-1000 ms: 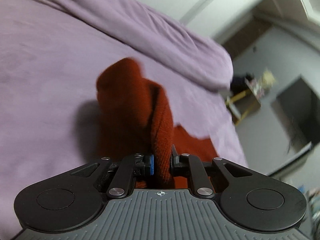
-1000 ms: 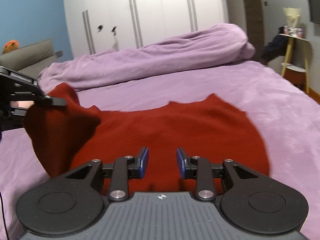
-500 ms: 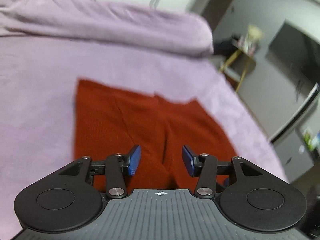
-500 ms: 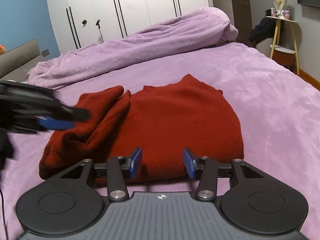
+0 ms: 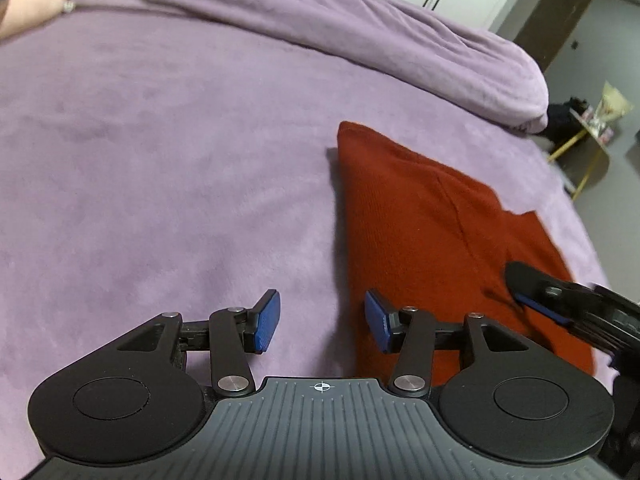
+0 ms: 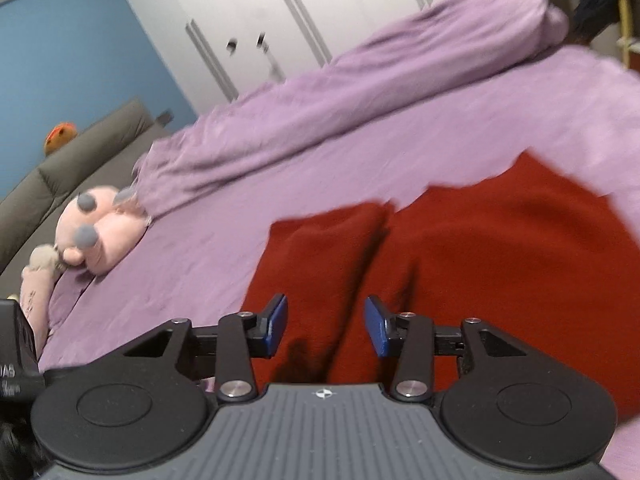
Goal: Fold small clothes
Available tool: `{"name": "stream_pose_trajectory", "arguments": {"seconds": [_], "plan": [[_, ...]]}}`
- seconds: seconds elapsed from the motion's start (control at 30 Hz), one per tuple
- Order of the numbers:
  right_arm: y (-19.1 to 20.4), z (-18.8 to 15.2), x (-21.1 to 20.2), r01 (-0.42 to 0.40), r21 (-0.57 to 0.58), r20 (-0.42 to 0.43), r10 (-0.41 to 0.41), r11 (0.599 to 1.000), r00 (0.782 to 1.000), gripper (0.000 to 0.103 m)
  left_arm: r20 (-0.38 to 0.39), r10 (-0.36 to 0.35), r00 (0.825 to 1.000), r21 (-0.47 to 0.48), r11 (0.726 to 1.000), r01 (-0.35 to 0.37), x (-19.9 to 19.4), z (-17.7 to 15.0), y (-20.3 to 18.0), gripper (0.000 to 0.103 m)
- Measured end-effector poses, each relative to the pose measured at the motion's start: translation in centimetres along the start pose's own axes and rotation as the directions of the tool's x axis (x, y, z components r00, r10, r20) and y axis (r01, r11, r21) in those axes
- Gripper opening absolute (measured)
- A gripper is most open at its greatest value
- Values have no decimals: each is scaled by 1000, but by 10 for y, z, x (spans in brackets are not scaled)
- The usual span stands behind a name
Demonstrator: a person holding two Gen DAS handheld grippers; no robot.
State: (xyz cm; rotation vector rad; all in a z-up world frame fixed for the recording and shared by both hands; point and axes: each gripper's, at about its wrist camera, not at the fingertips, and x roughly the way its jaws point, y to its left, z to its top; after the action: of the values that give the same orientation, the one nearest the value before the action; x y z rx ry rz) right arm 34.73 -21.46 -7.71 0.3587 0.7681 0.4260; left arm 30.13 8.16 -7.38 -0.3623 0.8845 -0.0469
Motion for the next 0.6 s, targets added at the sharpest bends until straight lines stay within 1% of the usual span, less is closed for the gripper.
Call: {"name": "stream_pose_trajectory", "arguments": {"seconds": [0.03,0.07,0.1,0.13,0.17,0.23,0.27,0.3,0.37,0.4,0.43,0.47,0.5,0.53,0.57,0.6], "plan": [[0,-1,10,7,0,-29,-7,1000,1000,43,2,6,1000,8,1000,-6,-2,1,-1,53],[-1,-2,18,11,4,-50,-11,1000,999,39,0,8,1000,8,1000,-8,-3,2,-1,52],[0,-4,22,8,2,-55,-8,1000,998,29,-3,9,1000,7,1000,-9,-7,1,0,52],[1,-4,21,0,-12,-44,0,1000,999,22,-3,8,1000,8,1000,-8,-8,2,-2,52],[3,-4,18,-6,-26,-34,5,1000,999,11,4,7,1000,12,1000,-7,-10,3,-3,52],[5,-2,6,12,-49,12,-12,999,1000,10,25,-10,1000,13,1000,10,-14,5,-9,52],[5,-2,-2,36,-63,47,-33,997,998,10,35,-27,999,15,1000,27,-17,4,-13,52],[4,-3,-7,63,-63,66,-59,996,996,9,40,-43,998,22,999,42,-18,4,-17,52],[-2,-7,-9,149,-61,73,-145,987,987,2,18,-61,998,51,997,60,-11,2,-27,52],[-6,-9,-5,187,-67,59,-184,980,981,0,-2,-58,998,67,996,58,-4,-1,-33,52],[-12,-12,0,216,-65,23,-215,974,976,0,-27,-53,998,79,995,55,4,-3,-37,51],[-20,-14,5,202,-54,-28,-204,978,979,0,-40,-53,998,82,995,56,10,-5,-38,51],[-27,-15,3,187,-24,-30,-187,982,982,1,-38,-55,998,77,995,57,13,-6,-38,53],[-34,-15,-5,156,22,-2,-156,987,988,4,-33,-64,997,69,995,66,12,-6,-37,53],[-42,-13,-13,101,76,25,-103,992,994,9,-33,-72,997,61,995,74,12,-6,-34,53],[-49,-12,-17,60,115,35,-64,992,997,30,-36,-80,996,47,996,81,13,-5,-31,54]]}}
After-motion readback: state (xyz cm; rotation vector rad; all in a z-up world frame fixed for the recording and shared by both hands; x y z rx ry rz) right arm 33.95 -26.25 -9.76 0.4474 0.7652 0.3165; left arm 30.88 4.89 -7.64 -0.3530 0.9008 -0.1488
